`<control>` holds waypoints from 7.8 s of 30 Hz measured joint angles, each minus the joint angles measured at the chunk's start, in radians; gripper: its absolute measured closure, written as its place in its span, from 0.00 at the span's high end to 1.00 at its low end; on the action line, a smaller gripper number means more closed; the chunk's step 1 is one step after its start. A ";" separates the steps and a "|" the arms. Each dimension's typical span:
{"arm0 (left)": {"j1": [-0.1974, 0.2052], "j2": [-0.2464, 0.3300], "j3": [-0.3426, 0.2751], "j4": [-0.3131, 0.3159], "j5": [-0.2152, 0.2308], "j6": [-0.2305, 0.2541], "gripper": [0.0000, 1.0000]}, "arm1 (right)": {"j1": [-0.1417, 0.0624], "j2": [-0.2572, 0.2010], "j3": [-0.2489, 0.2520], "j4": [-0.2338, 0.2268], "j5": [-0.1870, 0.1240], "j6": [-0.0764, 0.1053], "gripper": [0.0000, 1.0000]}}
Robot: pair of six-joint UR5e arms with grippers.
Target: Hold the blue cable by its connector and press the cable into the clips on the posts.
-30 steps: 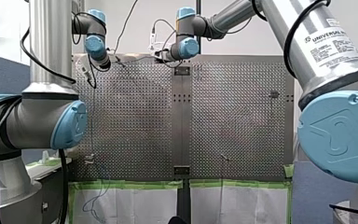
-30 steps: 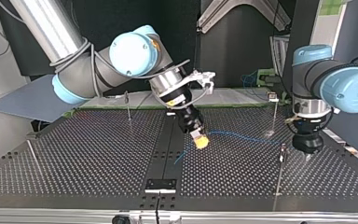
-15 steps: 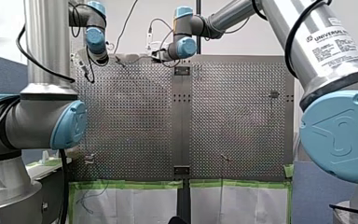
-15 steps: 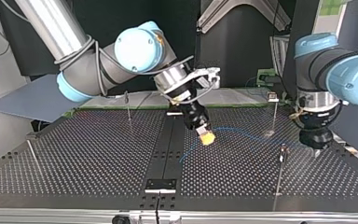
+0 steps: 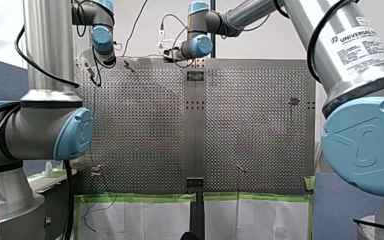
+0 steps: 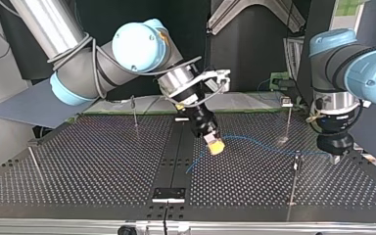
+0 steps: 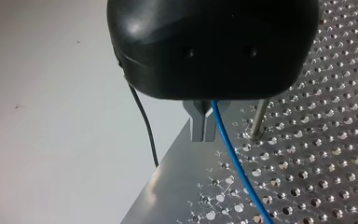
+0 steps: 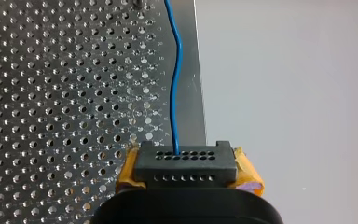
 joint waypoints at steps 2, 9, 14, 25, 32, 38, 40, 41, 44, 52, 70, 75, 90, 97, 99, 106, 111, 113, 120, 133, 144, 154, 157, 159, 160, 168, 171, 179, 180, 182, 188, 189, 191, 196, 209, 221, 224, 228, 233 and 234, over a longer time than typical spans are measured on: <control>-0.003 0.000 -0.001 0.000 -0.001 0.005 0.00 | -0.003 0.000 0.000 0.000 0.000 0.001 0.00; -0.020 -0.031 -0.003 -0.001 -0.003 0.028 0.00 | -0.006 0.001 0.000 0.001 0.000 0.002 0.00; -0.025 -0.054 -0.003 0.004 -0.002 0.033 0.00 | -0.008 0.003 0.000 0.002 0.000 0.002 0.00; -0.017 -0.092 -0.001 0.029 0.027 0.041 0.00 | -0.019 0.008 0.000 0.001 0.002 0.003 0.00; -0.004 -0.098 0.020 0.034 0.044 0.047 0.00 | -0.027 0.010 0.000 -0.002 0.001 0.003 0.00; 0.003 -0.099 0.033 0.043 0.050 0.043 0.00 | -0.036 0.011 0.000 -0.003 0.000 0.002 0.00; 0.005 -0.099 0.036 0.048 0.055 0.040 0.00 | -0.040 0.012 0.000 -0.004 -0.001 0.001 0.00; 0.006 -0.099 0.039 0.049 0.057 0.038 0.00 | -0.041 0.012 0.000 -0.005 -0.001 0.001 0.00; 0.010 -0.104 0.051 0.051 0.060 0.036 0.00 | -0.048 0.013 0.000 -0.005 -0.002 0.001 0.00; 0.014 -0.141 0.105 0.046 0.072 0.033 0.00 | -0.067 0.025 -0.007 -0.011 -0.004 0.000 0.00; 0.038 -0.210 0.167 0.038 0.077 0.045 0.00 | -0.092 0.111 -0.098 -0.006 -0.015 0.009 0.00; 0.040 -0.213 0.179 0.038 0.078 0.045 0.00 | -0.095 0.130 -0.135 -0.002 -0.015 0.015 0.00; 0.031 -0.227 0.181 0.038 0.091 0.051 0.29 | -0.104 0.141 -0.152 0.003 -0.020 0.017 0.00; 0.028 -0.227 0.181 0.022 0.079 0.059 0.52 | -0.100 0.142 -0.152 0.005 -0.020 0.017 0.00; 0.028 -0.226 0.181 0.013 0.070 0.060 0.55 | -0.099 0.142 -0.152 0.005 -0.020 0.017 0.00; 0.026 -0.226 0.181 -0.015 0.039 0.066 0.68 | -0.099 0.142 -0.152 0.005 -0.020 0.017 0.00; 0.025 -0.224 0.181 -0.027 0.068 0.065 1.00 | -0.099 0.142 -0.152 0.005 -0.020 0.017 0.00; 0.023 -0.222 0.181 -0.037 0.077 0.067 1.00 | -0.100 0.142 -0.152 0.004 -0.020 0.017 0.00; 0.015 -0.183 0.152 -0.094 0.042 0.085 1.00 | -0.101 0.142 -0.152 0.005 -0.020 0.017 0.00; 0.009 -0.078 0.048 -0.161 0.012 0.078 1.00 | -0.098 0.141 -0.155 0.010 -0.020 0.017 0.00; -0.021 0.019 -0.049 -0.184 0.106 0.073 1.00 | -0.094 0.141 -0.155 0.013 -0.020 0.017 0.00; -0.045 0.113 -0.113 -0.182 0.200 0.118 1.00 | -0.095 0.141 -0.155 0.014 -0.020 0.016 0.00; -0.048 0.138 -0.110 -0.182 0.220 0.142 1.00 | -0.095 0.141 -0.155 0.014 -0.020 0.017 0.00; -0.049 0.154 -0.102 -0.182 0.224 0.159 1.00 | -0.096 0.141 -0.155 0.014 -0.020 0.017 0.00; -0.049 0.158 -0.098 -0.182 0.223 0.166 1.00 | -0.096 0.141 -0.155 0.014 -0.020 0.017 0.00; -0.048 0.152 -0.077 -0.160 0.207 0.235 1.00 | -0.096 0.141 -0.155 0.015 -0.020 0.017 0.00; -0.049 0.136 -0.076 -0.152 0.198 0.262 1.00 | -0.095 0.141 -0.155 0.016 -0.020 0.017 0.00; -0.052 0.121 -0.075 -0.110 0.167 0.331 1.00 | -0.094 0.141 -0.155 0.017 -0.020 0.017 0.00; -0.053 0.120 -0.075 -0.102 0.166 0.341 1.00 | -0.094 0.141 -0.155 0.017 -0.020 0.017 0.00; -0.055 0.119 -0.075 -0.090 0.164 0.356 1.00 | -0.094 0.141 -0.155 0.017 -0.020 0.017 0.00; -0.060 0.099 -0.075 -0.053 0.152 0.402 1.00 | -0.094 0.142 -0.155 0.018 -0.020 0.017 0.00; -0.062 0.093 -0.075 -0.048 0.151 0.412 1.00 | -0.094 0.142 -0.155 0.017 -0.020 0.017 0.00; -0.065 0.085 -0.075 -0.043 0.150 0.427 1.00 | -0.093 0.142 -0.155 0.017 -0.020 0.017 0.00; -0.073 0.071 -0.075 -0.031 0.148 0.467 1.00 | -0.092 0.142 -0.155 0.017 -0.020 0.017 0.00; -0.085 0.069 -0.076 -0.016 0.136 0.483 1.00 | -0.092 0.142 -0.155 0.018 -0.020 0.021 0.00; -0.092 0.069 -0.076 -0.016 0.107 0.469 1.00 | -0.092 0.142 -0.155 0.018 -0.020 0.022 0.00; -0.094 0.069 -0.077 -0.016 0.102 0.467 1.00 | -0.092 0.142 -0.155 0.018 -0.020 0.022 0.00; -0.099 0.068 -0.079 -0.016 0.085 0.467 1.00 | -0.093 0.142 -0.155 0.018 -0.020 0.022 0.00; -0.109 0.067 -0.080 -0.018 0.094 0.459 1.00 | -0.094 0.142 -0.155 0.018 -0.019 0.022 0.00; -0.112 0.065 -0.080 -0.018 0.103 0.451 1.00 | -0.094 0.142 -0.155 0.017 -0.019 0.022 0.00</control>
